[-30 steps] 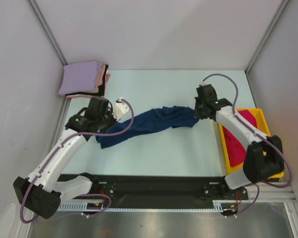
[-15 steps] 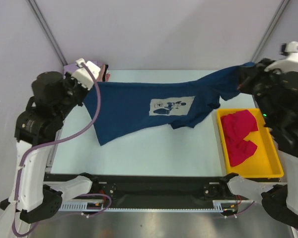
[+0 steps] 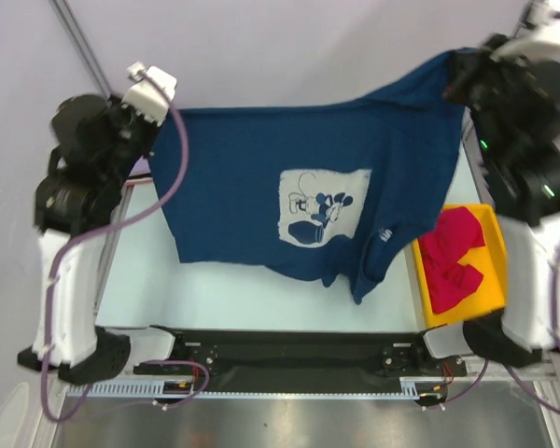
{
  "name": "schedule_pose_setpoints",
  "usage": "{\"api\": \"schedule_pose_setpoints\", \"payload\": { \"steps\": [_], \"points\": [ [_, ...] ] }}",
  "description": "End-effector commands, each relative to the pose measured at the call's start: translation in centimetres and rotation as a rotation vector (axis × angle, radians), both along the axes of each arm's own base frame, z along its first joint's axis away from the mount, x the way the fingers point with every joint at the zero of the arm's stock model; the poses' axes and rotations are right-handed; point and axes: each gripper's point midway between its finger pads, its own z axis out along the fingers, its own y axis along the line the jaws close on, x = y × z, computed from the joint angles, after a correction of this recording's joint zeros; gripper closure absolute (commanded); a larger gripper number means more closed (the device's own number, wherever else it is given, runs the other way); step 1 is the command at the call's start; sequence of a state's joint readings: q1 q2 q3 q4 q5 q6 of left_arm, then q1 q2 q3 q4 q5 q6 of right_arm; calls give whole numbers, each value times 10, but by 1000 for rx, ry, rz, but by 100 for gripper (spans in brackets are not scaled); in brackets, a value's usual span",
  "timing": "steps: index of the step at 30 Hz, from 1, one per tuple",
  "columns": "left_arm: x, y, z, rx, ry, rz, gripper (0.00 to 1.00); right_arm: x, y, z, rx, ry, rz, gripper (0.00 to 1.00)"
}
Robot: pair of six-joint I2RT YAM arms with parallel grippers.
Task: Fold and stack the t-shirts
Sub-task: Flatten the tshirt out
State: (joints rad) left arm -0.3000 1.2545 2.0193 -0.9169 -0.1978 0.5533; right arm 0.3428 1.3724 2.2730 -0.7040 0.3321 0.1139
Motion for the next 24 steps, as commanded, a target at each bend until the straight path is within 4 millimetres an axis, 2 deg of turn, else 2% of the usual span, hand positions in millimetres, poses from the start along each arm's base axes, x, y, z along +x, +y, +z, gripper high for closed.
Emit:
{"api": "schedule_pose_setpoints", "payload": {
  "steps": [1,2,3,4,6,7,8,9,11,12,14,15,16,17,18,19,20,21,22,23,24],
  "points": [
    [54,3,-27,2,53,43,100,78,13,-24,-6,32,52,100],
    [62,2,-36,-3,72,40,99,106,16,-43,-2,73,56,100],
    [72,-2,-58,7,124,25,100,122,23,-58,-9,98,86,100],
    [84,-8,-70,7,136,5,100,136,30,-64,-7,96,100,100],
    [103,-13,-104,12,181,-1,100,173,45,-106,-21,163,141,100],
    [114,-16,-123,15,215,-6,100,186,49,-113,-22,154,149,100],
    [121,-17,-145,20,254,-4,100,207,57,-141,-26,199,160,100],
    [132,-19,-150,11,242,0,100,219,61,-155,-29,216,161,100],
    [153,-16,-185,9,295,26,100,242,68,-182,-21,246,162,100],
    [170,-14,-200,3,303,44,100,262,73,-215,-6,302,157,100],
    [189,-5,-217,-14,311,93,100,281,80,-234,15,328,157,100],
    [205,-4,-235,-20,325,112,100,297,88,-275,24,403,158,100],
    [212,1,-244,-34,334,138,100,304,92,-268,33,385,160,100],
    [221,1,-242,-42,324,146,100,309,95,-277,34,401,158,100],
    [231,3,-263,-39,358,166,100,315,97,-296,34,442,143,100],
    [237,3,-270,-42,370,176,100,324,101,-320,41,480,135,100],
    [244,3,-270,-52,367,181,100,328,103,-321,49,476,134,96],
    [250,3,-288,-42,398,193,100,330,104,-330,53,496,132,89],
    [254,3,-293,-40,406,194,98,333,106,-344,59,521,131,79],
    [259,2,-293,-42,403,195,74,333,106,-349,64,533,128,58],
    [261,2,-305,-36,435,201,55,330,104,-357,63,564,123,49]
  ]
}}
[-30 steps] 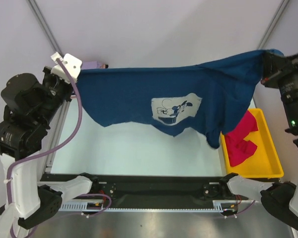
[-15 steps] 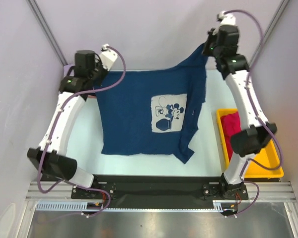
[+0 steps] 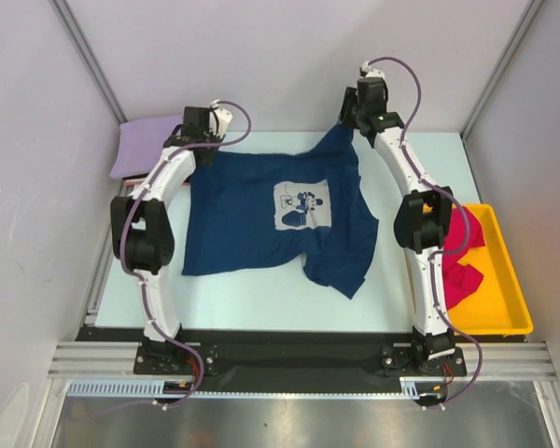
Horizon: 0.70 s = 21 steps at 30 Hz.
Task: Fold and stack the t-shirts
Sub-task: Flatten the tshirt out
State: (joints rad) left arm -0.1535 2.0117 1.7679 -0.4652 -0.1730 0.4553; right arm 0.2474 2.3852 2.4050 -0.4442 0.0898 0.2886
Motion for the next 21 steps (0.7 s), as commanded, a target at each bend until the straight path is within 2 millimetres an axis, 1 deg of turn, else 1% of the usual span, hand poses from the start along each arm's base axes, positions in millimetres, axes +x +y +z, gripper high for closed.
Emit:
{"api": "schedule_pose_setpoints", "payload": {
  "steps": [1,2,3,4,5,6,7,8,9,10,11,12,13,14,15,16,17,18,19,20,21],
  "points": [
    [25,1,35,-38,-109,51,31,-3,0,26,35,-23,-27,43],
    [29,1,44,-49,-122,56,23,-5,-6,27,34,-10,-46,33],
    [26,0,42,-53,-95,54,19,-14,-11,21,18,34,-55,30],
    [24,-4,47,-78,-92,33,15,-20,-15,21,4,54,-63,28],
    [21,-8,53,-94,-91,18,15,-30,-21,37,-16,45,-77,27],
    [11,-12,68,-114,-96,-9,14,-45,-26,23,-52,114,-81,27],
    [4,-22,74,-148,-88,-63,14,-56,-31,21,-76,144,-93,27],
    [-9,-30,67,-171,-50,-111,14,-74,-37,45,-92,128,-118,27],
    [-30,-35,76,-186,-27,-157,14,-96,-45,10,-136,244,-132,27],
    [-46,-49,73,-200,8,-267,18,-113,-47,9,-146,271,-134,27],
    [-75,-49,39,-185,129,-301,19,-130,-52,-4,-161,319,-144,28],
    [-95,-48,43,-161,133,-337,21,-153,-54,13,-135,310,-154,28],
    [-111,-46,32,-100,161,-399,24,-183,-60,-31,-164,429,-154,29],
    [-141,-38,-9,-68,264,-413,26,-200,-61,-42,-152,465,-154,30],
    [-157,-33,-7,-37,249,-432,28,-220,-61,-30,-115,448,-164,32],
    [-171,-26,-18,20,267,-476,30,-250,-65,-68,-134,551,-165,33],
    [-199,-16,-50,62,346,-492,30,-266,-62,-73,-117,572,-154,36],
    [-212,-10,-49,99,335,-510,30,-281,-62,-83,-111,602,-151,38],
    [-222,-4,-57,150,349,-549,28,-296,-55,-78,-83,595,-139,39],
    [-242,2,-78,173,404,-562,27,-321,-55,-102,-95,661,-127,39],
    [-249,9,-80,207,405,-561,25,-332,-51,-108,-88,677,-119,39]
  ]
}}
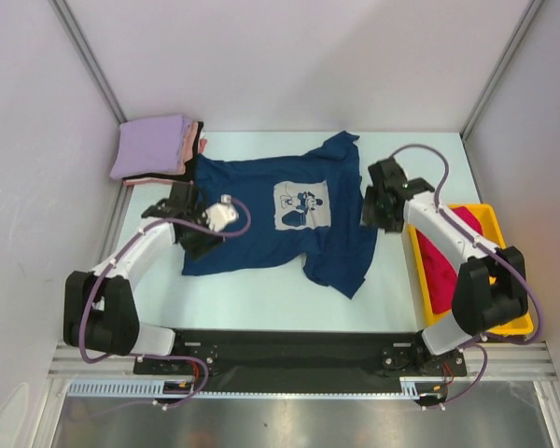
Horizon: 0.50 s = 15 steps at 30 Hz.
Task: Fold and stack the t-shirts
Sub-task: Flatten the tshirt out
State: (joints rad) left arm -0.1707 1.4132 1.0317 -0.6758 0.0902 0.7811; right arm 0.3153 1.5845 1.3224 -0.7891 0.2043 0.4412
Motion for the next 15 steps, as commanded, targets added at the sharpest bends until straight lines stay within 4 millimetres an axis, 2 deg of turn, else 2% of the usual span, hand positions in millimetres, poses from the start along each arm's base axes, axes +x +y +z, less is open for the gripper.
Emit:
{"api": "schedule_pose_setpoints", "payload": {
  "steps": [1,2,4,5,7,8,11,14,15],
  "points": [
    [-31,20,-26,152,33,-164,23,-51,19,-25,71,86,-13,40],
    [-39,24,-39,168,40,-166,22,-74,22,-48,90,160,-4,39],
    [-41,28,-50,189,34,-165,19,-89,37,-60,170,184,23,39],
    [-39,33,-58,218,16,-146,19,-95,41,-72,191,191,35,40],
    [-39,34,-67,215,16,-123,18,-100,52,-81,245,200,58,40],
    [-33,32,-70,206,2,-115,18,-97,55,-84,259,184,61,41],
    [-32,34,-81,212,-1,-95,22,-98,52,-98,239,204,45,48],
    [-37,37,-92,228,21,-91,35,-96,52,-105,235,197,44,63],
    [-39,37,-95,228,27,-93,47,-95,53,-105,244,195,50,69]
  ]
}}
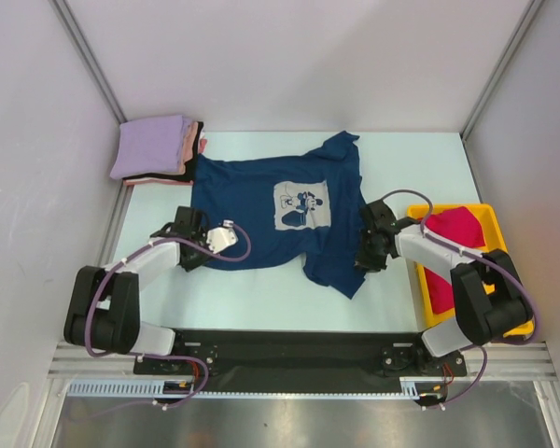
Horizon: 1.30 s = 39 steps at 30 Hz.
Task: Fold and stack the t-shirts
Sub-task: Flatten the tshirt out
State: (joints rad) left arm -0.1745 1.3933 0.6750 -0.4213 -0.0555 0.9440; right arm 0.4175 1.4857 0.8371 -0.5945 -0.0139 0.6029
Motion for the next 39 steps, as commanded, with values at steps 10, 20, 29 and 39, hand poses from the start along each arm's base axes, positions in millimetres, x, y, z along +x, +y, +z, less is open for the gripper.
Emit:
{"api": "schedule_pose_setpoints", "payload": {
  "steps": [10,20,29,39],
  "points": [
    [41,-2,33,-56,-204,125,100,14,-3,34,31,-106,-22,100],
    [49,-11,57,-134,-215,179,100,10,-4,-8,55,-48,-105,54],
    [52,-7,79,-126,-248,205,100,8,-10,7,40,-68,-106,100],
    [66,13,99,-91,-306,230,100,-22,8,168,68,-240,25,100]
  ]
}}
